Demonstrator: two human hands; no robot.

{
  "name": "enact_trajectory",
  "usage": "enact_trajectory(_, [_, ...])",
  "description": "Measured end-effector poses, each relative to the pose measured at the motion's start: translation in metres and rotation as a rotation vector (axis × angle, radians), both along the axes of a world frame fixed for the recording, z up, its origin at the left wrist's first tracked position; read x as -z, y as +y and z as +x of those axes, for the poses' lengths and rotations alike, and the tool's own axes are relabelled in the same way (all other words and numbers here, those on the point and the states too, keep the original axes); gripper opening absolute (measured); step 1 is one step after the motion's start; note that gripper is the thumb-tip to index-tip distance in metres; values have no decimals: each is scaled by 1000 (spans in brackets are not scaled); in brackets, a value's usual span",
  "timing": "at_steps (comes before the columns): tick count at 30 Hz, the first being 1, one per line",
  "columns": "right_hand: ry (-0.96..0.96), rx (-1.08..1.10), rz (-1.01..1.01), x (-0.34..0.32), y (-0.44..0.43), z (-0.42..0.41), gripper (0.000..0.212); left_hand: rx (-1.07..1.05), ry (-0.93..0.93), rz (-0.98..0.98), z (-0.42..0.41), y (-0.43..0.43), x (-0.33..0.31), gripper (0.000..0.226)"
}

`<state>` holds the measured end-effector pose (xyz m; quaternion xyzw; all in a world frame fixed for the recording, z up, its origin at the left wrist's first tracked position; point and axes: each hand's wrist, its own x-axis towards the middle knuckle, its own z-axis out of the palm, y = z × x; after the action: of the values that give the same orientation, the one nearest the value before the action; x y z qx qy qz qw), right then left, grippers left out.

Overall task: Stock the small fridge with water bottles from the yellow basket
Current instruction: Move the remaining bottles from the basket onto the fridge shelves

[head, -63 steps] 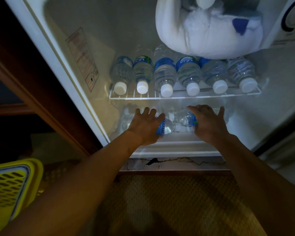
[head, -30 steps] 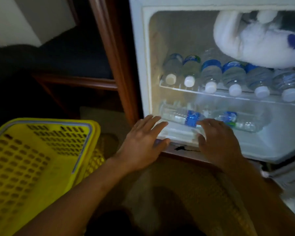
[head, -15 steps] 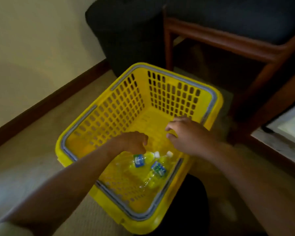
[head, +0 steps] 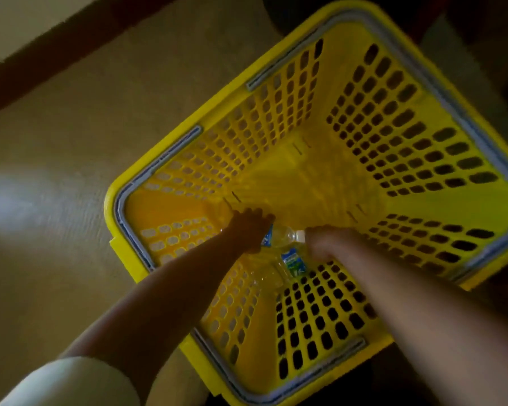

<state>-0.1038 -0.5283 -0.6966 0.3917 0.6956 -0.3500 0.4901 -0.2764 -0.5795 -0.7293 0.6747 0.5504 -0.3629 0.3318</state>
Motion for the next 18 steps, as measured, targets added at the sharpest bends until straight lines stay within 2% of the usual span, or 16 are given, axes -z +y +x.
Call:
enact_trajectory(5, [-32, -51, -67, 19, 2, 13, 51, -35, -23, -36, 2, 4, 4, 98])
enact_trajectory(8, [34, -27, -157, 17, 11, 23, 33, -45, -38, -48, -2, 4, 4, 99])
enact_trajectory(13, [332, 221, -163, -20, 40, 27, 15, -279, -82, 28, -3, 6, -11, 97])
enact_trajectory(18, [550, 517, 30, -66, 47, 43, 25, -617, -194, 134, 4, 23, -40, 100])
